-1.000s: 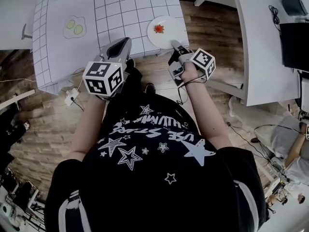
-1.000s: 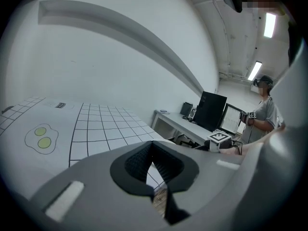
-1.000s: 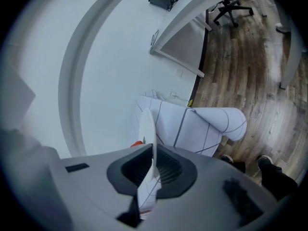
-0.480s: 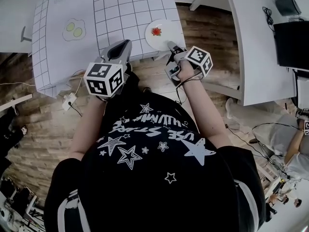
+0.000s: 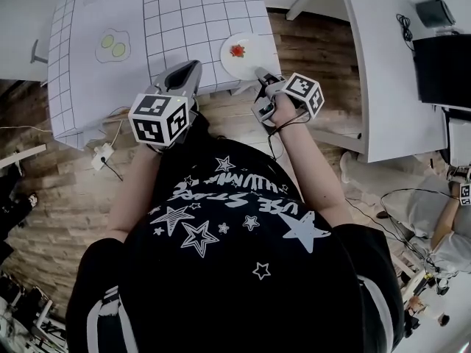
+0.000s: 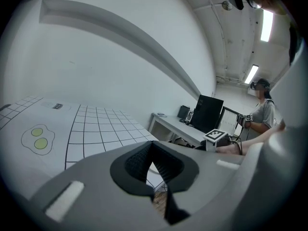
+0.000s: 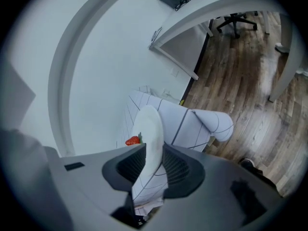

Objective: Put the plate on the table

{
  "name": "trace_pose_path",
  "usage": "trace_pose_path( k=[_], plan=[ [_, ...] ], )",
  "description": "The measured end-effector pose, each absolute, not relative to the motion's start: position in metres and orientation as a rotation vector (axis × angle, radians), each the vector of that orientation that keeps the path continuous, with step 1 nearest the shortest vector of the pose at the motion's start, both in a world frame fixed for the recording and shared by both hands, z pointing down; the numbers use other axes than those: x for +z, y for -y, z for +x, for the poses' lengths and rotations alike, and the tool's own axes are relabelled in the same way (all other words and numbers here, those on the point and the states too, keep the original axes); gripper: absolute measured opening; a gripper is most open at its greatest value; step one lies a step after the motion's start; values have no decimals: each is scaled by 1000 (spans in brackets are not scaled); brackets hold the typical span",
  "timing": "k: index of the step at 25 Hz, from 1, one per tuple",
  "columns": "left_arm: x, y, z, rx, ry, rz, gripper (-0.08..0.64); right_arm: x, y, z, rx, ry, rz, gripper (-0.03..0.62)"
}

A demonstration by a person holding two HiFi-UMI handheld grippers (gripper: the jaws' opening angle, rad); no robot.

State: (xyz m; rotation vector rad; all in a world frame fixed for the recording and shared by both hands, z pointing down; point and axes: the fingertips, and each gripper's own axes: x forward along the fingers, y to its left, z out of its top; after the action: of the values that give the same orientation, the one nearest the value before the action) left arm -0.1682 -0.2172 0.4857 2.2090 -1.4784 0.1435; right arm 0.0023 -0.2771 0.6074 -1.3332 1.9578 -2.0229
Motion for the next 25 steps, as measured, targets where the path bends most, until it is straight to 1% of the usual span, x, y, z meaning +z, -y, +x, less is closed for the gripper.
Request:
trace_pose_path(
  k=[9, 16, 19, 25],
  plan=[
    [481, 215, -160, 150, 1499, 2217, 9, 602, 269, 14, -1994, -1954, -1284, 107],
    [479, 186, -158, 148, 1561, 2189, 9, 575, 270, 30, -1814, -2066, -1266, 106],
    [480, 169, -156, 147, 1584, 2170, 9, 558, 271, 34, -1742, -2085, -1215, 84],
    [470, 148, -156, 121, 1631, 2143, 9, 536, 261, 37, -1672, -2149, -1145, 61]
  ],
)
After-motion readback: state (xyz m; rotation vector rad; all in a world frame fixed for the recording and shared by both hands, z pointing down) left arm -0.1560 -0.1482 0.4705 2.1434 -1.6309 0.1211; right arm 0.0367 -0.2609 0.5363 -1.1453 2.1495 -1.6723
